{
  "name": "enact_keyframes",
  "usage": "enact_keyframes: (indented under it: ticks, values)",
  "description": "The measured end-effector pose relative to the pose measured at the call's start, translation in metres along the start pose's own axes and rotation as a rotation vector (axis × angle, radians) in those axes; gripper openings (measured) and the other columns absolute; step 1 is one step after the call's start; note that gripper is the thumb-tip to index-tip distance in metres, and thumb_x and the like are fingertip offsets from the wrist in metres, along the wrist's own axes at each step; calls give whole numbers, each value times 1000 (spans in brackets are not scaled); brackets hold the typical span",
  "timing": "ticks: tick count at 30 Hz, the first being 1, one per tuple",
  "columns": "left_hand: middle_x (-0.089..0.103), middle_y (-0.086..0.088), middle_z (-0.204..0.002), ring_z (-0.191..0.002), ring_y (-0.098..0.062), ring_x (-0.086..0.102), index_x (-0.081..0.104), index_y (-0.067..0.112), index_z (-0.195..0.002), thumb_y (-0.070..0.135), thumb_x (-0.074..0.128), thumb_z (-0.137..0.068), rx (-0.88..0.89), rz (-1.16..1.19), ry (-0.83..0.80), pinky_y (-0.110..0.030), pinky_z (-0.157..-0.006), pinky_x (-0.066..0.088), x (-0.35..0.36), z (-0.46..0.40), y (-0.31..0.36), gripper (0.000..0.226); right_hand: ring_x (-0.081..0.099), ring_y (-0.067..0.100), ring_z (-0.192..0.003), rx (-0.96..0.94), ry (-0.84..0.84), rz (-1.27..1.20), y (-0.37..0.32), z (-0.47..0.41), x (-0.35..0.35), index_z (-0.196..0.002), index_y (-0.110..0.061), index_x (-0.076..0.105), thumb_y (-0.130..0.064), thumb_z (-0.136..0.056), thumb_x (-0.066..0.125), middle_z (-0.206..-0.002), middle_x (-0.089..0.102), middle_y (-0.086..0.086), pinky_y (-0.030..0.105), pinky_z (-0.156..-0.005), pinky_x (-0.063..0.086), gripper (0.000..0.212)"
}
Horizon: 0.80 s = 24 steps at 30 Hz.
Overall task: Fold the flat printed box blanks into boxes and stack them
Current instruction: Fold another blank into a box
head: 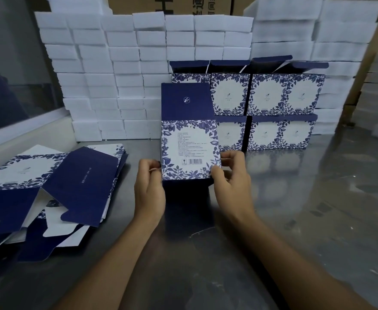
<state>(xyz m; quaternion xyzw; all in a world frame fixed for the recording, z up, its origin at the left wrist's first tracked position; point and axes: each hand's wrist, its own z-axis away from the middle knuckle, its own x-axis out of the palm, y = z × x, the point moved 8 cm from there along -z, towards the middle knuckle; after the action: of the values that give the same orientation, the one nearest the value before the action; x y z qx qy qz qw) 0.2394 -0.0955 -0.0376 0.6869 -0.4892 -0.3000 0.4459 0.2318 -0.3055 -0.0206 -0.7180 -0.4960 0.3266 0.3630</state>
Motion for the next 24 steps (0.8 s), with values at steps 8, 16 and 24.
enact_keyframes:
  ticks: [8,16,24]
  values:
    - [57,-2,-93,-86,-16,56,49,24,-93,23,52,-62,-116,80,-100,-40,-80,42,8,-1,-15,31,64,10,-100,99,-34,130,12,-2,-1,-115,-32,53,-35,-76,53,-109,68,-14,42,-93,53,39]
    - [53,-4,-112,-93,-9,53,43,25,-86,22,61,-57,-144,-168,-128,-24,-69,37,13,1,-19,33,64,15,-93,221,-152,326,29,-2,5,-112,-21,63,-28,-78,63,-98,71,-7,30,-80,49,35]
    - [51,9,-111,-99,-7,57,28,35,-108,25,76,-80,-23,-190,-23,-9,-64,44,7,1,-14,57,58,13,-116,111,-108,291,15,2,11,-143,-16,50,-17,-93,59,-137,57,1,41,-102,50,51]
